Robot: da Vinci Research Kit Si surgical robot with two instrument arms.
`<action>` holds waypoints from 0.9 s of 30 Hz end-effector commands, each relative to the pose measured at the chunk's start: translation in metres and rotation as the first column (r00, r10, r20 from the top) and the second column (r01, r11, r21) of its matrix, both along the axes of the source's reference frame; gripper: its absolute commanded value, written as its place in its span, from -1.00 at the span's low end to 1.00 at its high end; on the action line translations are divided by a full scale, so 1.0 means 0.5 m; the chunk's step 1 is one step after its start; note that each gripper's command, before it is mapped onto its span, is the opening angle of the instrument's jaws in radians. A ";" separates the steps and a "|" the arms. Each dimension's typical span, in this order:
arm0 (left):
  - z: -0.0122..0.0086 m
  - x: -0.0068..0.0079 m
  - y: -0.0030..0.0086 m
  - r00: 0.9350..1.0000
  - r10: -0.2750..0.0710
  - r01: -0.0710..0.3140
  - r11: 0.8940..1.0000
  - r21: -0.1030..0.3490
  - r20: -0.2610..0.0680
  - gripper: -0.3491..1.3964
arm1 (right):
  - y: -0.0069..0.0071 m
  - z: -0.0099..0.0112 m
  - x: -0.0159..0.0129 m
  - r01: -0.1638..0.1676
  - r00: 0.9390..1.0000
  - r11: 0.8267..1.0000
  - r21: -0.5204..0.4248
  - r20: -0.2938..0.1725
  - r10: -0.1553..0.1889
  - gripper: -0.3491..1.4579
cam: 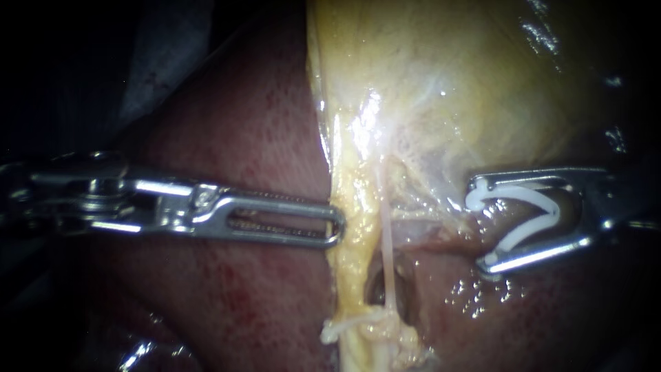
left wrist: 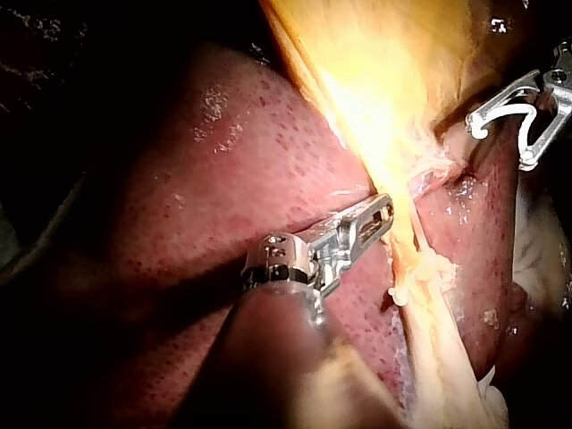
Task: Clipping second clip left tube
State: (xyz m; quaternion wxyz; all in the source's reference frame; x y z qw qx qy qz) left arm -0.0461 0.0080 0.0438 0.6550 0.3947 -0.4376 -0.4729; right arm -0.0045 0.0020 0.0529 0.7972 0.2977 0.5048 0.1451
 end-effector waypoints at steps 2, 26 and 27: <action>0.0000 0.0000 0.0000 1.000 0.000 0.000 1.000 0.000 0.000 -1.00 | 0.0000 0.0000 0.0000 0.000 1.000 1.000 0.000 0.000 0.000 0.04; -0.0039 0.0034 0.0029 1.000 -0.006 0.006 1.000 0.010 0.003 -1.00 | -0.0003 -0.0004 0.0000 0.000 1.000 1.000 0.000 0.000 0.000 0.04; -0.0042 0.0040 0.0026 1.000 -0.007 0.007 1.000 0.009 0.002 -1.00 | -0.0003 -0.0004 0.0001 0.000 1.000 1.000 0.000 0.000 0.000 0.04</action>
